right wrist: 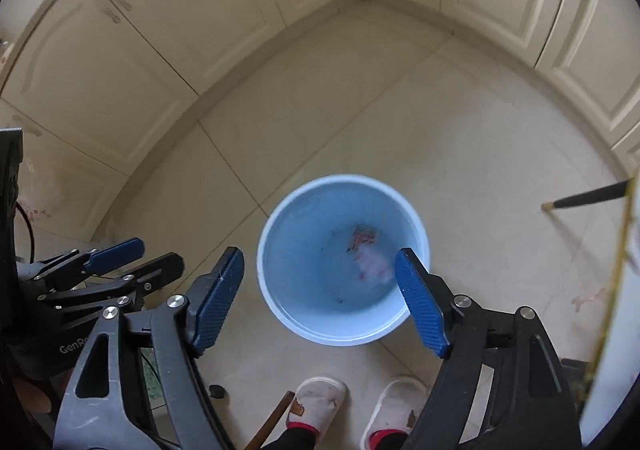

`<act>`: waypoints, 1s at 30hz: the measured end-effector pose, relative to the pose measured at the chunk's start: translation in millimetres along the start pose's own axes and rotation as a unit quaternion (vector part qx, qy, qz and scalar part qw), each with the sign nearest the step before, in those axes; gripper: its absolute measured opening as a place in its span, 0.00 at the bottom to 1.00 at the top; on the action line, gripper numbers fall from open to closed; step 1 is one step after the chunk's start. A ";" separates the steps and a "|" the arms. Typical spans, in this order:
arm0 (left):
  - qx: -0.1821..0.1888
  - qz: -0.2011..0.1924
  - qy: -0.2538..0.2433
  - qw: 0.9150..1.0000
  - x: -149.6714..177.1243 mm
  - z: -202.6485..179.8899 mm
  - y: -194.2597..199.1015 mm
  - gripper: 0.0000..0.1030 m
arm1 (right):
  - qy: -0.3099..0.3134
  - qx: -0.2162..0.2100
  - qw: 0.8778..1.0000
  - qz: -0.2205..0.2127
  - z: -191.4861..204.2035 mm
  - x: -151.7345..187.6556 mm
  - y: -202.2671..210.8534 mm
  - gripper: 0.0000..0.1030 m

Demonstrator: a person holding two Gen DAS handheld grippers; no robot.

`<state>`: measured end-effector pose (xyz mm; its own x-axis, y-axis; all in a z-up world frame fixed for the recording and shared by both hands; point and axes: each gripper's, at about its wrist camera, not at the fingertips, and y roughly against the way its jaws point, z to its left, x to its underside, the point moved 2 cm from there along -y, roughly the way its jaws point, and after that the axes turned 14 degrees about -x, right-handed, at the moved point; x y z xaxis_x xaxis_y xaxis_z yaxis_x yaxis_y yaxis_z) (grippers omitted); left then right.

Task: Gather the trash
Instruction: 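Move both tools back toward the table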

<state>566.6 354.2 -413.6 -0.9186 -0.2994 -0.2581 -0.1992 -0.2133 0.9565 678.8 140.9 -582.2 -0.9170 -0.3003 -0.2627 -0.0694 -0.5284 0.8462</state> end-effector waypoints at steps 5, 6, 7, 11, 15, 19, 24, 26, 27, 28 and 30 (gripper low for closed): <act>-0.013 -0.095 0.024 0.995 15.5 15.9 87.1 0.51 | 0.060 0.040 0.995 -0.067 62.8 13.5 77.5 0.89; -0.013 -0.118 0.030 0.992 11.5 24.8 108.5 0.51 | 0.075 0.045 0.992 -0.087 77.1 18.3 98.9 0.90; -0.015 -0.140 0.037 0.989 16.7 25.2 130.5 0.56 | 0.090 0.054 0.989 -0.105 89.7 25.6 118.5 0.91; -0.014 -0.240 0.052 0.969 38.0 16.2 212.8 0.72 | 0.132 0.079 0.973 -0.173 133.8 44.2 187.7 0.95; -0.010 -0.333 0.061 0.941 64.9 -1.2 283.4 0.87 | 0.161 0.104 0.951 -0.244 170.9 67.2 256.2 1.00; 0.003 -0.402 0.071 0.913 102.8 -49.3 325.6 0.97 | 0.180 0.135 0.923 -0.311 197.8 93.3 323.5 1.00; 0.036 -0.461 0.059 0.885 179.6 -100.5 343.6 0.99 | 0.186 0.167 0.892 -0.376 235.5 130.9 399.2 1.00; 0.049 -0.481 0.054 0.874 212.6 -101.4 363.4 0.99 | 0.188 0.178 0.878 -0.404 245.1 146.3 429.1 1.00; 0.053 -0.490 0.052 0.869 242.9 -89.9 367.5 0.99 | 0.189 0.182 0.874 -0.410 247.4 150.2 437.4 1.00; 0.057 -0.498 0.049 0.864 276.9 -77.5 365.5 0.99 | 0.187 0.189 0.868 -0.420 249.5 159.1 450.2 1.00; 0.063 -0.516 0.044 0.853 336.3 -44.5 370.7 0.99 | 0.181 0.195 0.860 -0.436 250.7 174.6 464.9 1.00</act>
<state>199.0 133.1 -152.0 -0.2039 -0.0823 -0.9755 -0.9265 -0.3055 0.2195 387.9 41.9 -118.5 -0.2723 -0.1905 -0.9432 -0.8595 -0.3926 0.3274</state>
